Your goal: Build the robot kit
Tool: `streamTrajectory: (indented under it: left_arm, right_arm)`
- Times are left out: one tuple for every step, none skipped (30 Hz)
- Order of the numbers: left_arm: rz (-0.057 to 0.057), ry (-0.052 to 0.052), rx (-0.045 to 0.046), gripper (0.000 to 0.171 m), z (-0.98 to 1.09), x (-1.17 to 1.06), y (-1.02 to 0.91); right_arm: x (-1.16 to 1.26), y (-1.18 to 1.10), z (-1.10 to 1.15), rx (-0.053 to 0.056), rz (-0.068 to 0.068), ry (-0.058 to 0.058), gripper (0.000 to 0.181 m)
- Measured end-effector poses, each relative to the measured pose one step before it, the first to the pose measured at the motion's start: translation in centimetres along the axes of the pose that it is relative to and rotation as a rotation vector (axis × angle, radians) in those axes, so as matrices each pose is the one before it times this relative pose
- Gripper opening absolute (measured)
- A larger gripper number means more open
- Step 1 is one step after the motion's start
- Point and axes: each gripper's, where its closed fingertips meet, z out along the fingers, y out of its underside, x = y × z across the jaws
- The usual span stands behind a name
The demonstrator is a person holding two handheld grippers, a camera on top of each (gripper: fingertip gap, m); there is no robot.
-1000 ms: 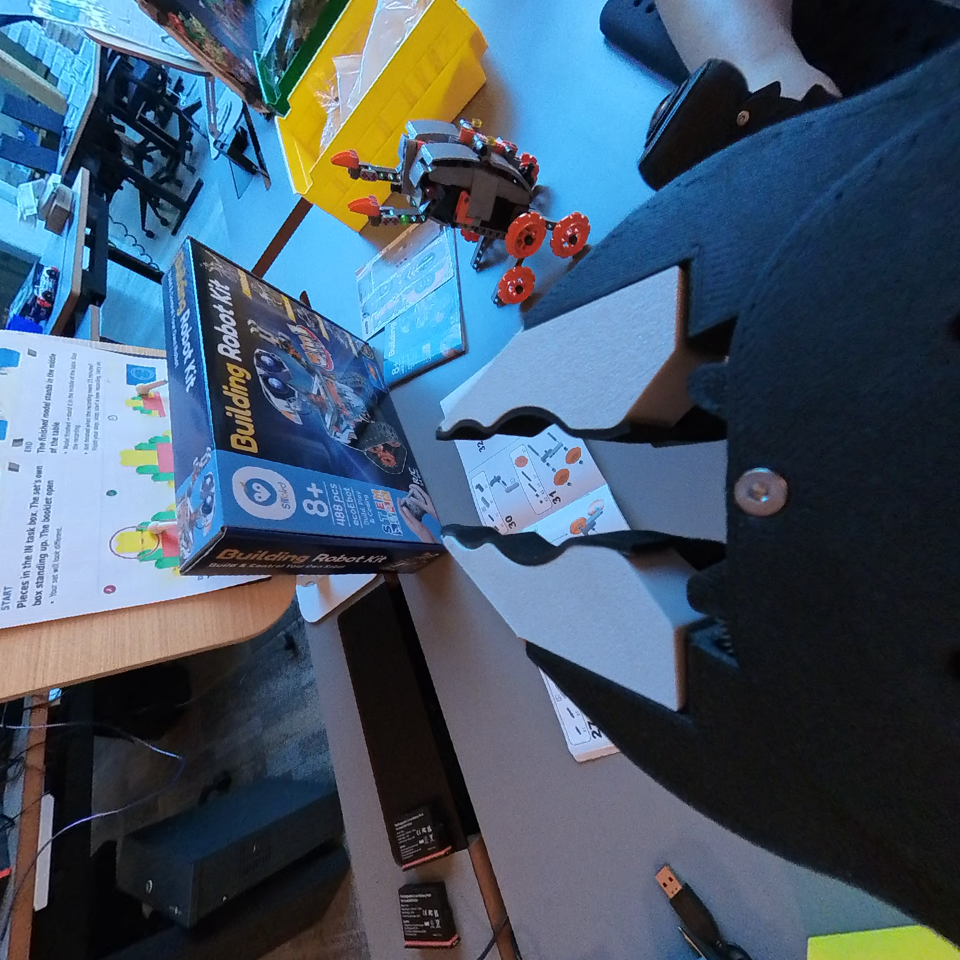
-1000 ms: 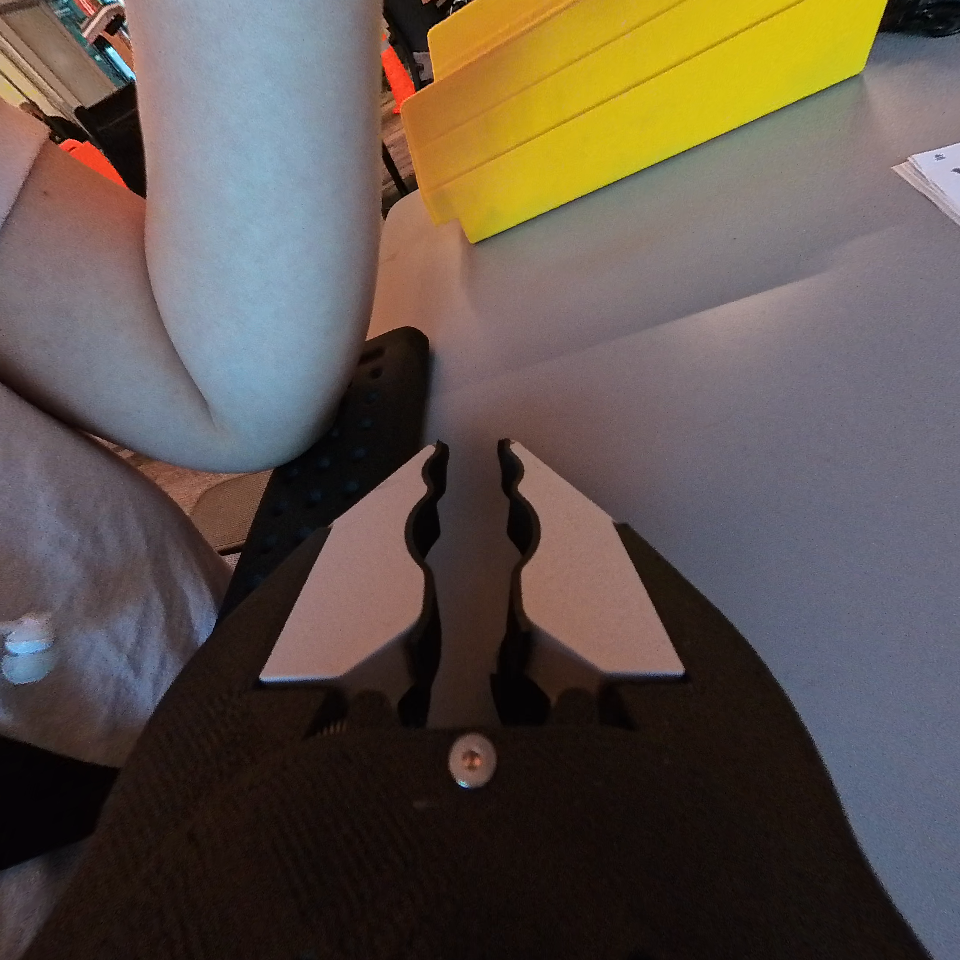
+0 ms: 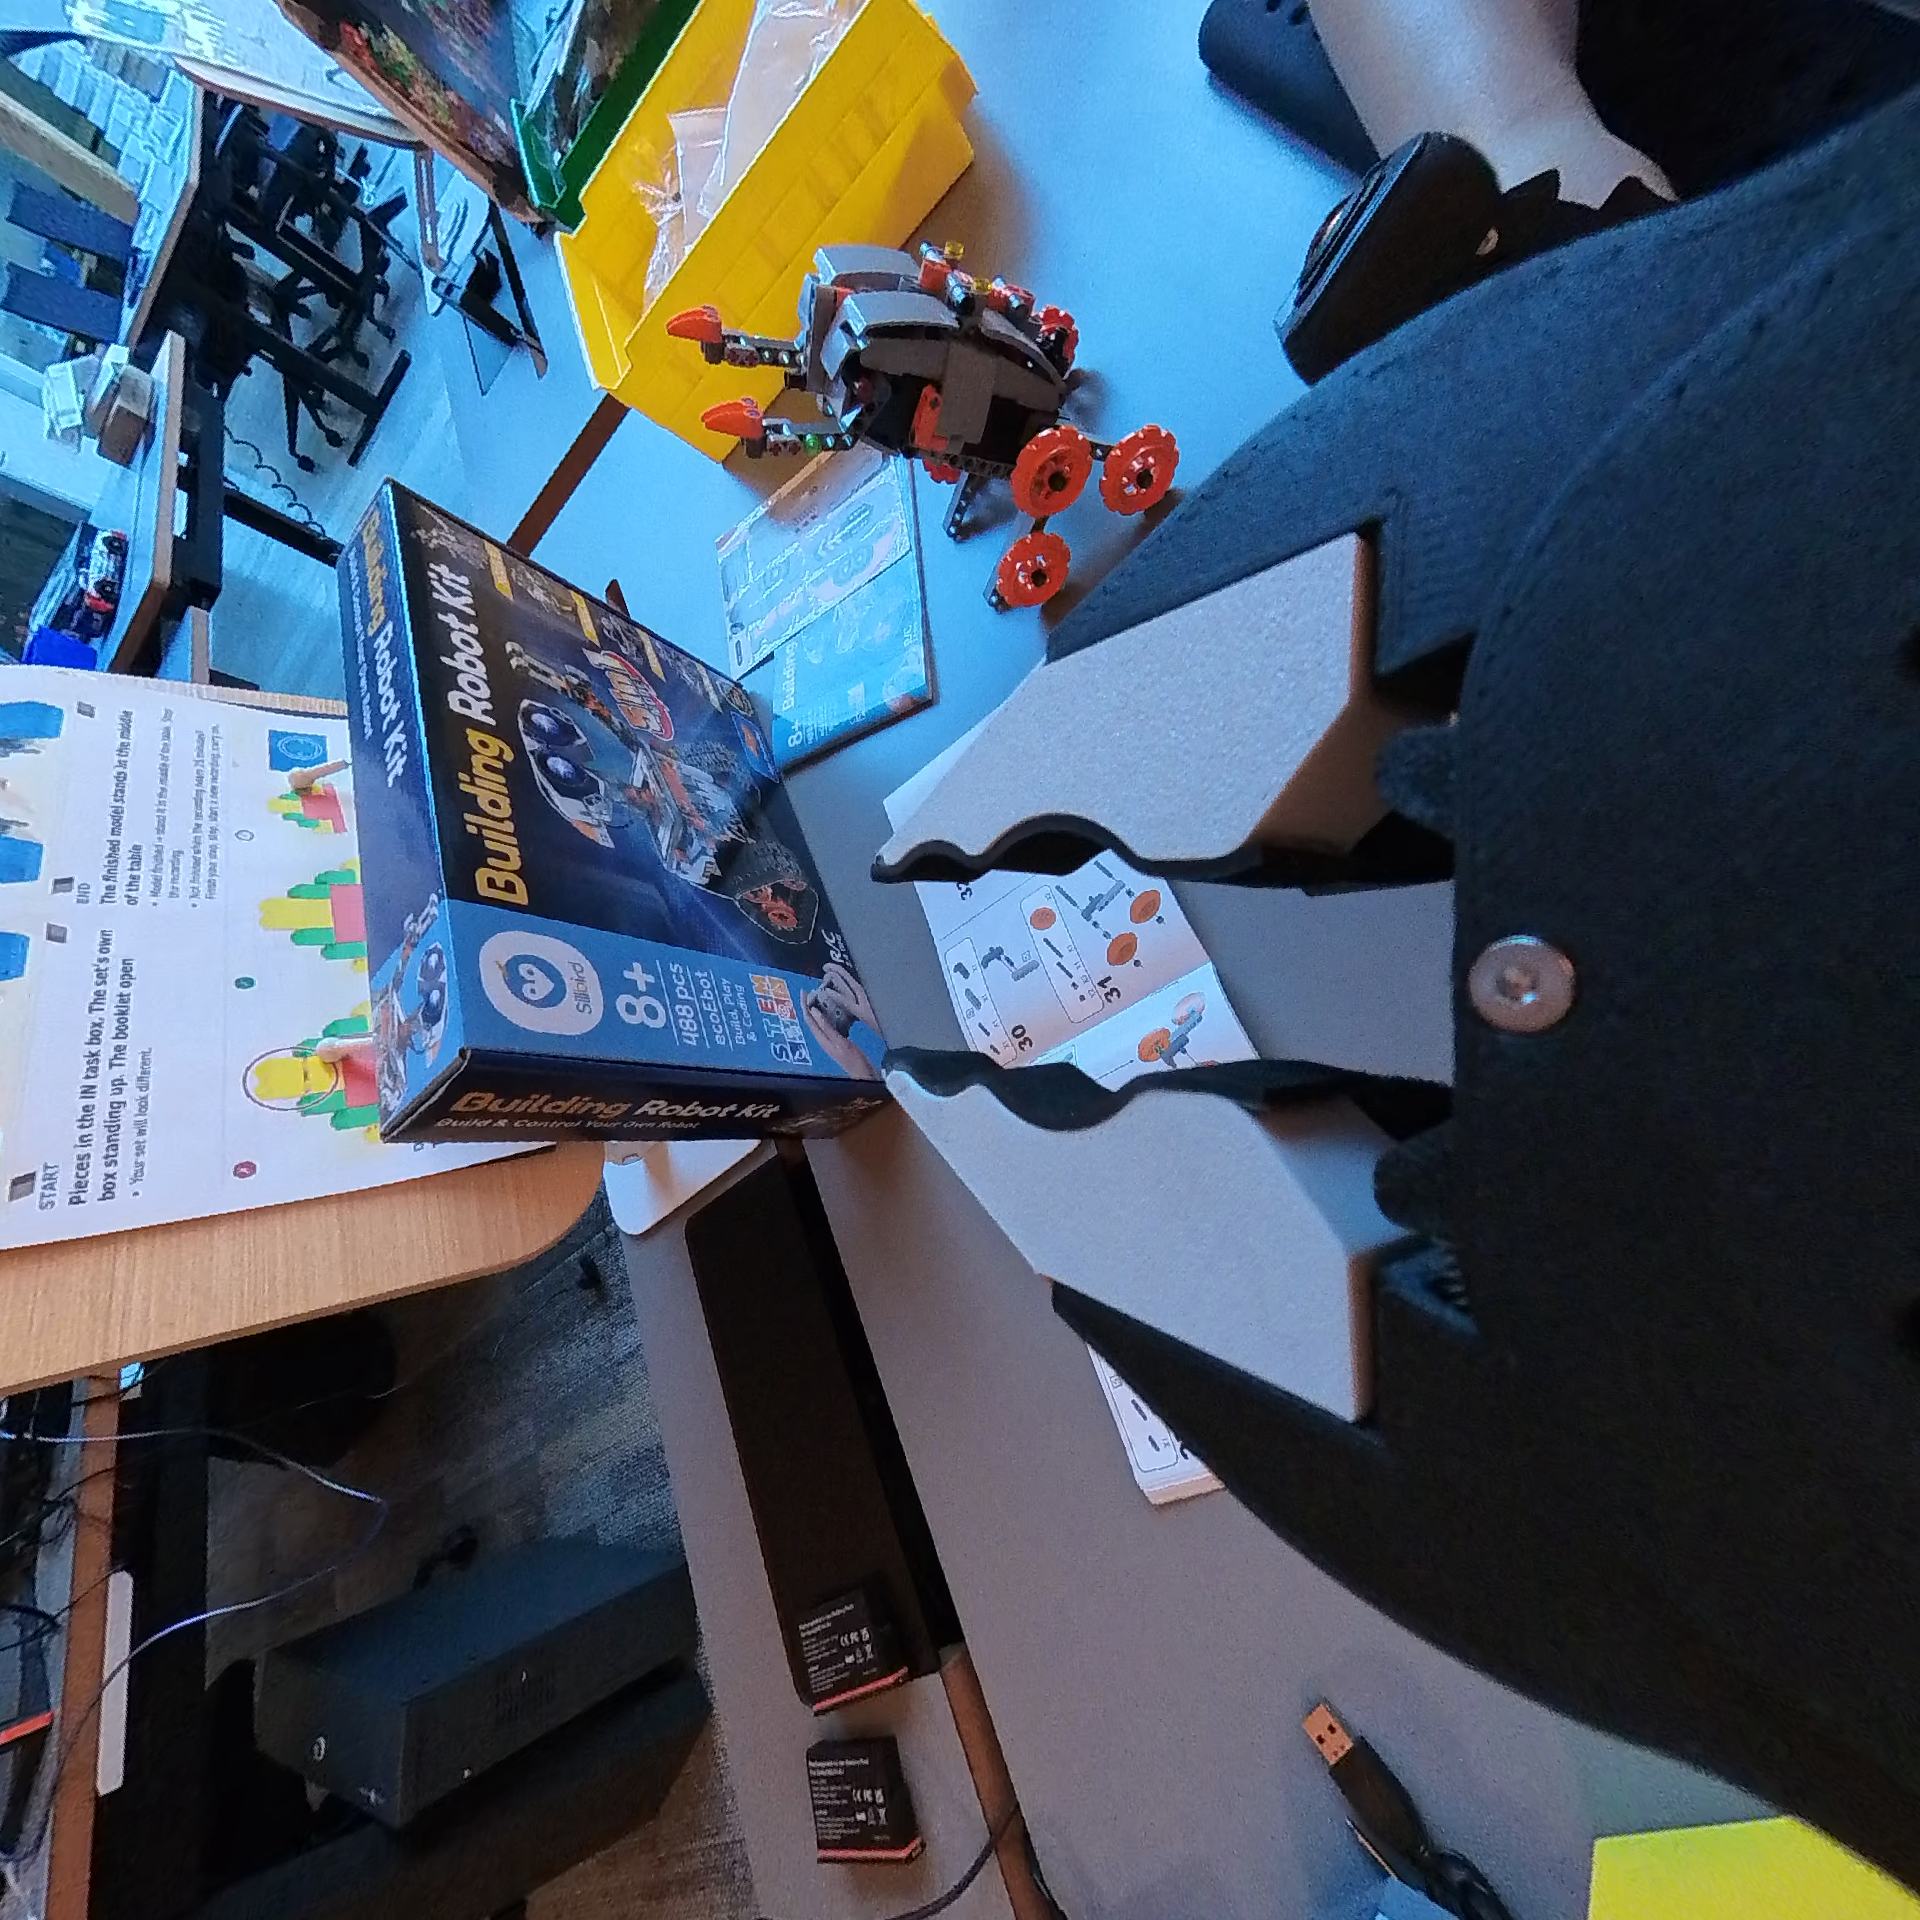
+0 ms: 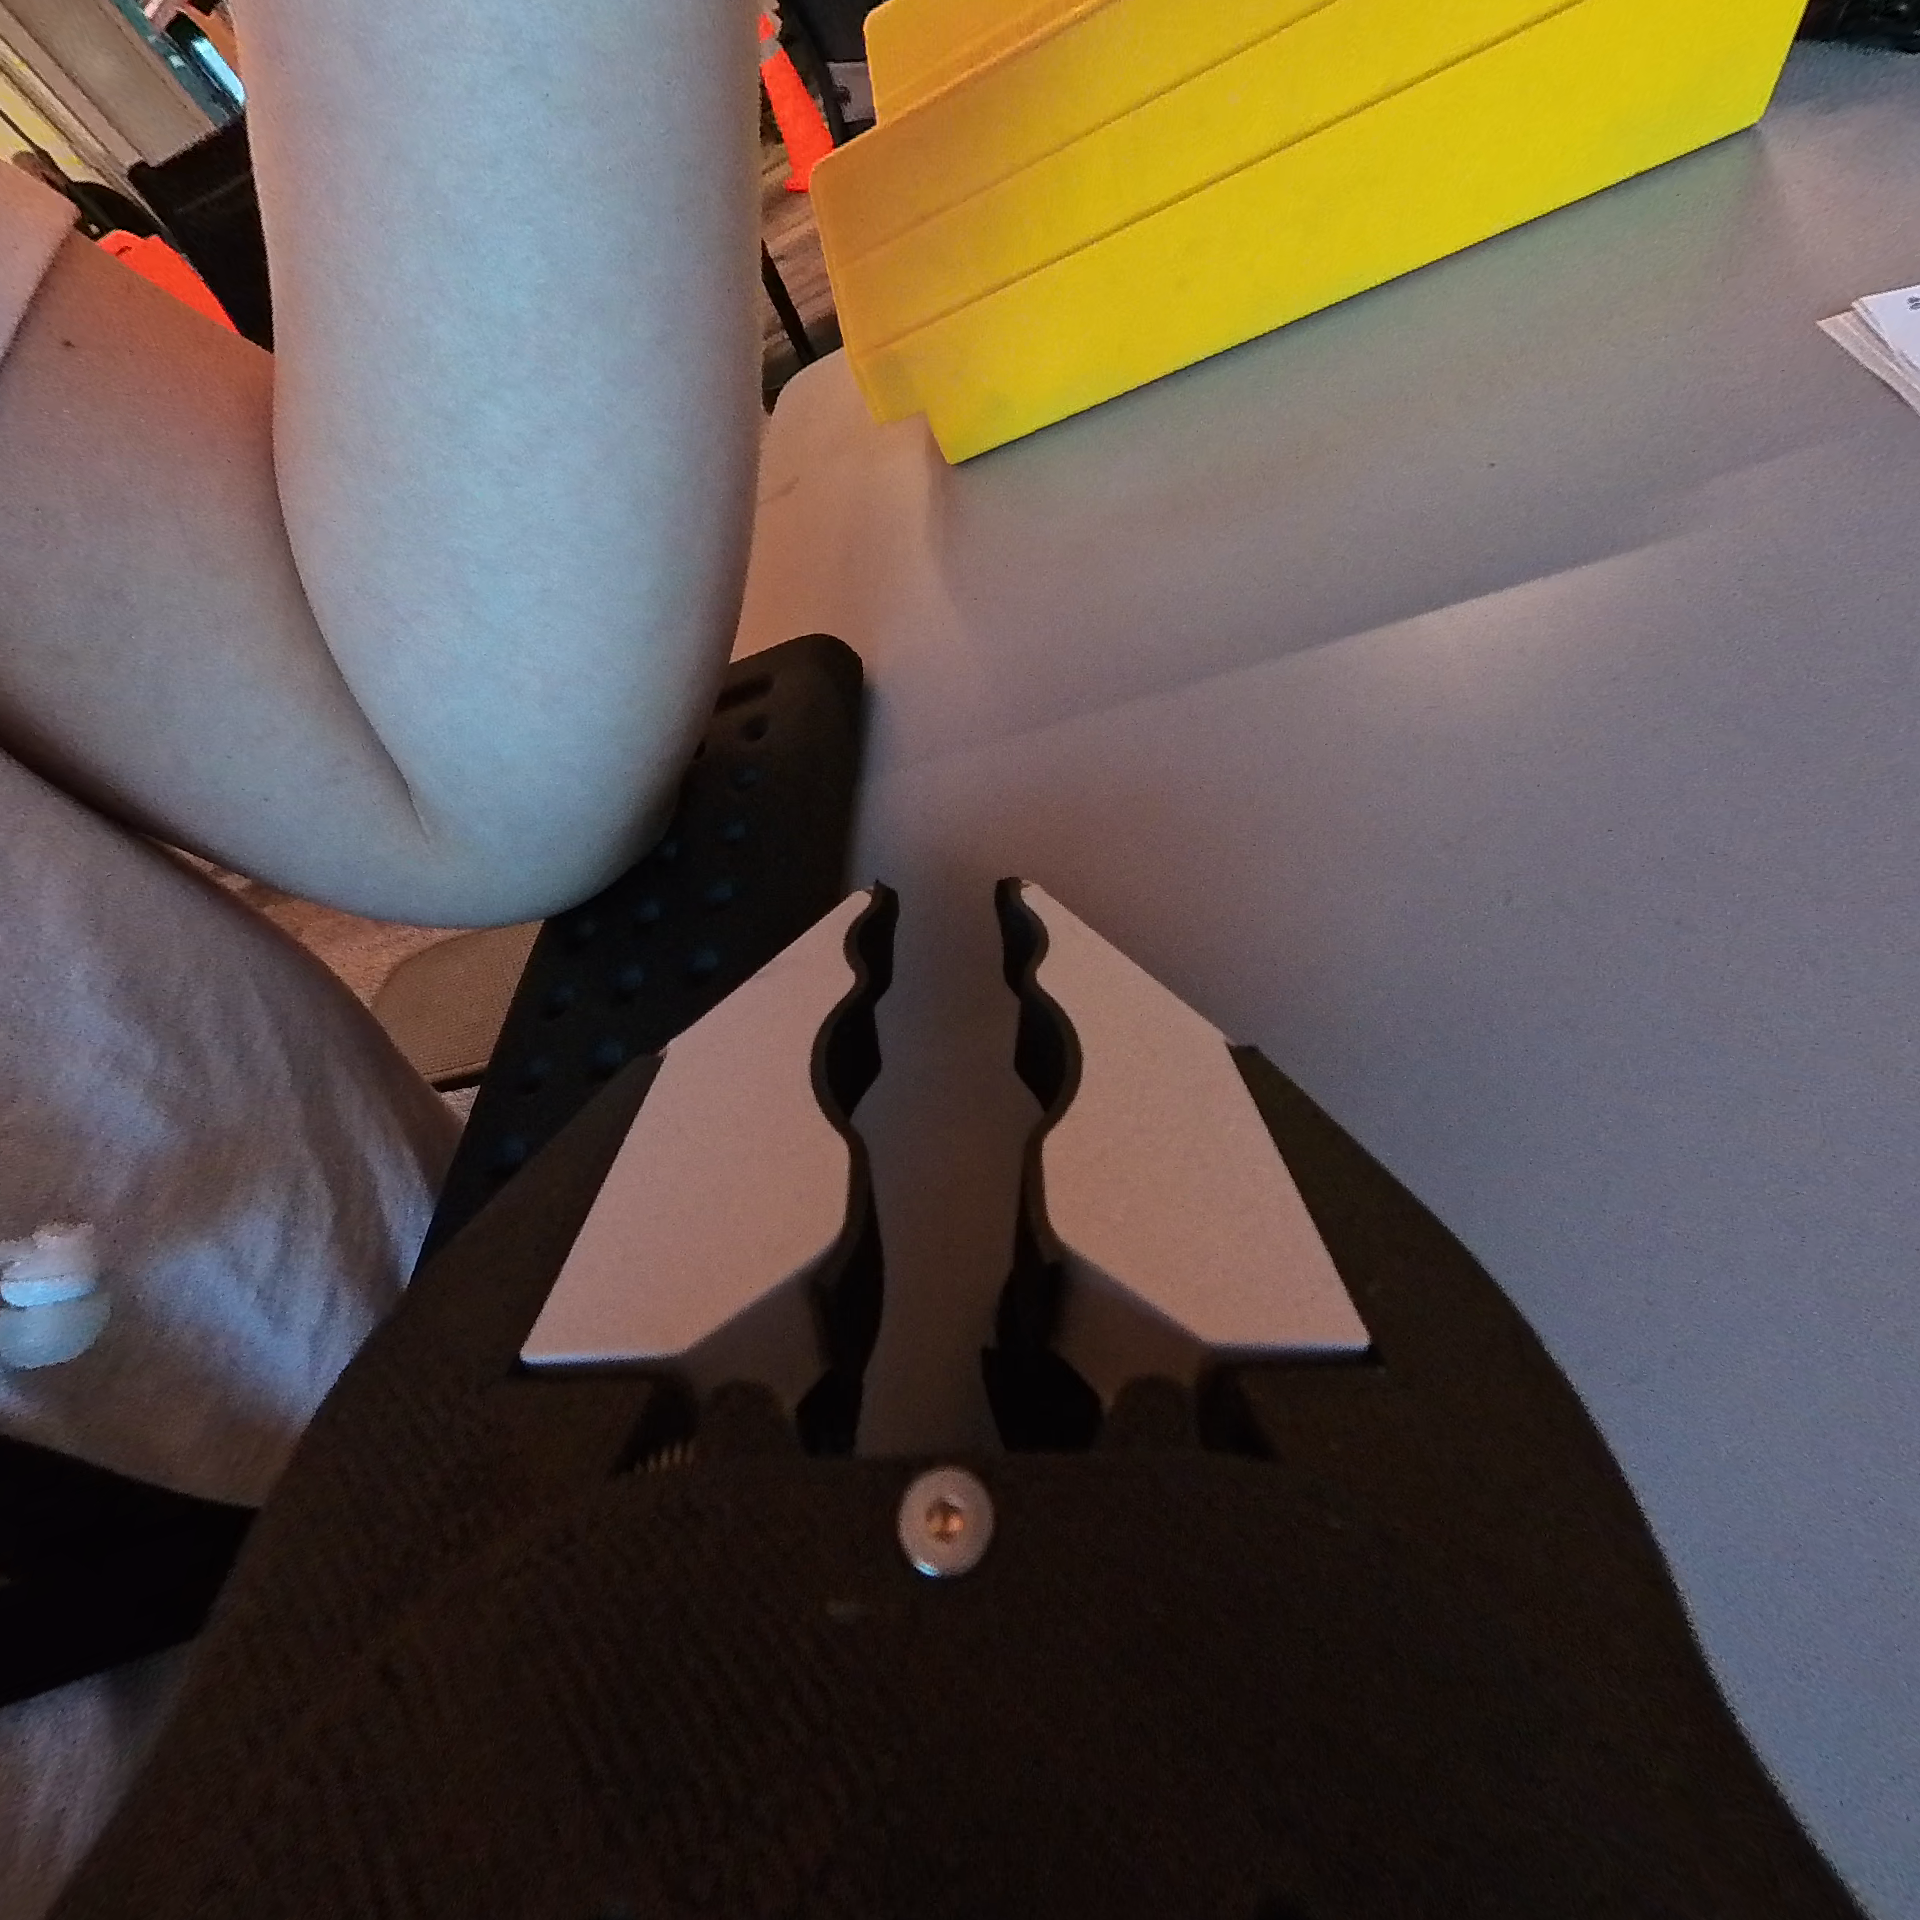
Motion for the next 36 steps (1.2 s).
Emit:
streamTrajectory:
  left_arm:
    - [0.0012, -0.0003, -0.00094, 0.031, 0.008, 0.013, 0.001]
    - [0.0010, -0.0004, -0.00096, 0.031, 0.006, 0.002, 0.011]
    - [0.0002, -0.0001, -0.00036, 0.031, -0.003, -0.003, 0.005]
    - [-0.0008, 0.0001, 0.00012, 0.031, 0.001, 0.008, -0.002]
    - [-0.0005, 0.0003, 0.00044, 0.031, -0.003, 0.001, -0.005]
    - [0.0001, -0.0002, 0.00074, 0.030, -0.005, 0.004, -0.016]
    - [0.0003, -0.0005, 0.00057, 0.031, 0.000, 0.006, -0.014]
    - [0.0005, 0.0005, -0.00065, 0.031, 0.004, 0.020, -0.002]
    - [0.0008, 0.0008, -0.00130, 0.031, 0.009, 0.042, 0.018]
    - [0.0012, 0.0002, -0.00073, 0.031, 0.007, 0.023, 0.011]
    - [0.0012, -0.0003, -0.00055, 0.031, 0.004, 0.019, -0.001]
    - [0.0009, 0.0001, -0.00022, 0.031, 0.004, 0.016, 0.005]
    - [0.0003, 0.0005, 0.00015, 0.031, -0.003, 0.007, -0.011]
    - [-0.0006, 0.0002, 0.00026, 0.031, -0.011, -0.008, -0.001]
    - [-0.0007, -0.0001, 0.00126, 0.030, -0.011, -0.007, -0.012]
    - [-0.0009, -0.0003, 0.00023, 0.030, -0.010, -0.028, -0.004]
    - [-0.0007, -0.0005, -0.00067, 0.030, -0.013, -0.032, 0.018]
    - [0.0000, -0.0005, -0.00020, 0.031, 0.004, -0.036, 0.006]
    - [-0.0006, -0.0011, -0.00116, 0.031, 0.011, -0.049, 0.034]
    - [-0.0010, -0.0013, -0.00169, 0.031, 0.008, -0.063, 0.039]
    - [-0.0012, -0.0015, -0.00130, 0.031, -0.002, -0.067, 0.038]
    - [-0.0010, -0.0020, -0.00153, 0.031, 0.000, -0.079, 0.028]
    - [-0.0004, -0.0026, -0.00104, 0.031, -0.011, -0.080, 0.029]
    - [-0.0002, -0.0032, 0.00018, 0.031, -0.030, -0.082, 0.003]
    - [-0.0001, -0.0036, 0.00014, 0.030, -0.023, -0.095, 0.000]
    - [0.0001, -0.0046, -0.00007, 0.030, -0.025, -0.097, 0.005]
    - [0.0002, -0.0054, -0.00037, 0.031, -0.007, -0.113, 0.001]
    - [0.0010, -0.0053, -0.00163, 0.030, 0.022, -0.081, 0.031]
    - [0.0018, -0.0053, -0.00292, 0.030, 0.042, -0.070, 0.051]
    - [0.0025, -0.0049, -0.00428, 0.030, 0.056, -0.036, 0.065]
    - [0.0034, -0.0056, -0.00529, 0.030, 0.076, -0.059, 0.088]
    - [0.0037, -0.0067, -0.00391, 0.030, 0.050, -0.063, 0.062]
    - [0.0027, -0.0059, -0.00181, 0.030, 0.046, -0.058, 0.017]
    - [0.0016, -0.0040, -0.00075, 0.030, 0.021, -0.036, 0.014]
    - [0.0019, -0.0033, -0.00089, 0.030, 0.019, -0.014, 0.019]
    - [0.0016, -0.0040, -0.00140, 0.030, 0.013, -0.035, 0.014]
  right_arm:
    - [0.010, -0.010, -0.003, 0.0008, 0.0019, -0.0006, 0.019]
    - [0.003, -0.003, -0.004, 0.0006, 0.0015, -0.0006, 0.019]
    - [-0.002, -0.009, 0.002, 0.0004, 0.0008, -0.0004, 0.019]
    - [-0.002, -0.002, -0.006, 0.0004, 0.0001, -0.0001, 0.019]
    - [-0.005, -0.001, 0.011, 0.0001, -0.0005, 0.0001, 0.019]
    - [-0.011, 0.011, 0.008, -0.0005, -0.0011, 0.0000, 0.019]
    - [-0.014, 0.005, 0.003, -0.0007, -0.0012, 0.0000, 0.019]
    - [-0.008, -0.002, 0.006, -0.0002, -0.0014, 0.0003, 0.019]
    - [-0.006, 0.009, 0.009, -0.0004, -0.0011, 0.0004, 0.019]
    - [-0.014, 0.011, 0.007, -0.0006, -0.0008, -0.0001, 0.019]
    - [-0.004, -0.005, 0.005, -0.0002, -0.0008, 0.0003, 0.019]
    - [-0.003, 0.004, 0.001, 0.0000, -0.0005, 0.0002, 0.019]
    - [-0.006, 0.005, 0.007, -0.0004, -0.0001, 0.0002, 0.019]
    - [0.001, 0.003, -0.002, -0.0002, -0.0001, 0.0000, 0.019]
    - [0.000, -0.002, 0.001, 0.0002, -0.0003, -0.0001, 0.019]
    - [-0.010, -0.005, -0.007, 0.0005, -0.0009, 0.0004, 0.019]
    - [-0.005, 0.003, 0.012, 0.0000, -0.0012, 0.0004, 0.019]
    - [-0.013, 0.017, 0.005, -0.0009, -0.0010, -0.0001, 0.019]
    - [-0.013, 0.012, -0.001, -0.0012, -0.0013, 0.0001, 0.019]
    - [-0.011, 0.007, 0.004, -0.0006, -0.0018, 0.0006, 0.019]
    - [-0.016, 0.005, 0.005, -0.0005, -0.0020, 0.0001, 0.019]
    - [-0.021, 0.010, 0.006, -0.0006, -0.0022, 0.0004, 0.019]
    - [-0.013, 0.013, 0.004, -0.0008, -0.0025, 0.0008, 0.019]
    - [-0.019, 0.016, 0.017, -0.0016, -0.0020, 0.0007, 0.019]
    - [-0.021, 0.027, 0.009, -0.0017, -0.0018, -0.0003, 0.019]
    - [0.000, 0.000, 0.012, -0.0007, -0.0013, 0.0010, 0.019]
    - [0.020, 0.017, 0.028, -0.0017, 0.0000, 0.0013, 0.019]
    - [-0.028, 0.034, 0.020, -0.0030, -0.0005, -0.0024, 0.018]
    - [-0.046, -0.016, -0.032, 0.0016, -0.0032, -0.0009, 0.017]
    - [0.003, -0.086, -0.064, 0.0066, -0.0052, 0.0044, 0.016]
    - [-0.033, -0.093, -0.058, 0.0057, -0.0070, 0.0029, 0.015]
    - [-0.054, -0.002, -0.019, -0.0010, -0.0080, 0.0010, 0.014]
    - [-0.037, 0.096, 0.025, -0.0067, -0.0083, 0.0017, 0.014]
    - [-0.040, 0.095, 0.032, -0.0069, -0.0076, 0.0018, 0.012]
    - [-0.071, 0.053, 0.015, -0.0035, -0.0069, 0.0001, 0.011]
    - [-0.072, -0.008, 0.004, -0.0008, -0.0066, 0.0002, 0.011]
